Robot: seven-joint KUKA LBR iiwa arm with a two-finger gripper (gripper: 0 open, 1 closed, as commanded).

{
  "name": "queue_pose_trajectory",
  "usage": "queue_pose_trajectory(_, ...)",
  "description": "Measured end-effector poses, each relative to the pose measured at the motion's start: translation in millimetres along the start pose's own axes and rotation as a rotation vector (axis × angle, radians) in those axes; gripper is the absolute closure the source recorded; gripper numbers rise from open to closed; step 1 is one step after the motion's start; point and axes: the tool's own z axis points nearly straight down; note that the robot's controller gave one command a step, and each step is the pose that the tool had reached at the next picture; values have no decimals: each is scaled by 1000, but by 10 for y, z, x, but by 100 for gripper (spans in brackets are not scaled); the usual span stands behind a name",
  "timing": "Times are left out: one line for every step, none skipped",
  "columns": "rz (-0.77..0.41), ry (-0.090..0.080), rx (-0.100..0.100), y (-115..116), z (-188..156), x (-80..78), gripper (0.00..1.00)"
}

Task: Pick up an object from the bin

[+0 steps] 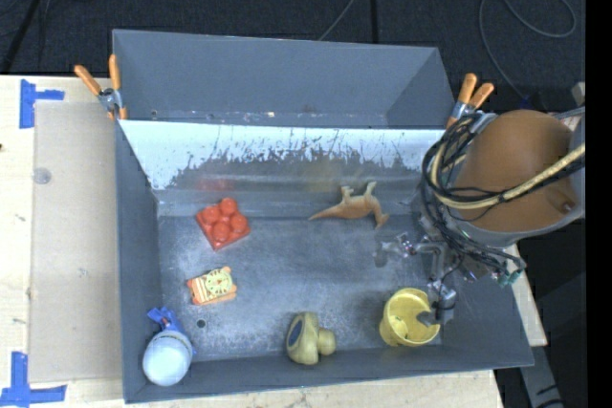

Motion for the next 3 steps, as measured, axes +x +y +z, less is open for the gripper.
queue_pose_trajectory(168, 2, 1, -139, 334, 131, 0)
queue_pose_trajectory(-6, 4, -1, -114, 509, 195, 0)
queue_pose_trajectory(-369, 2, 1, -430, 935, 156, 100)
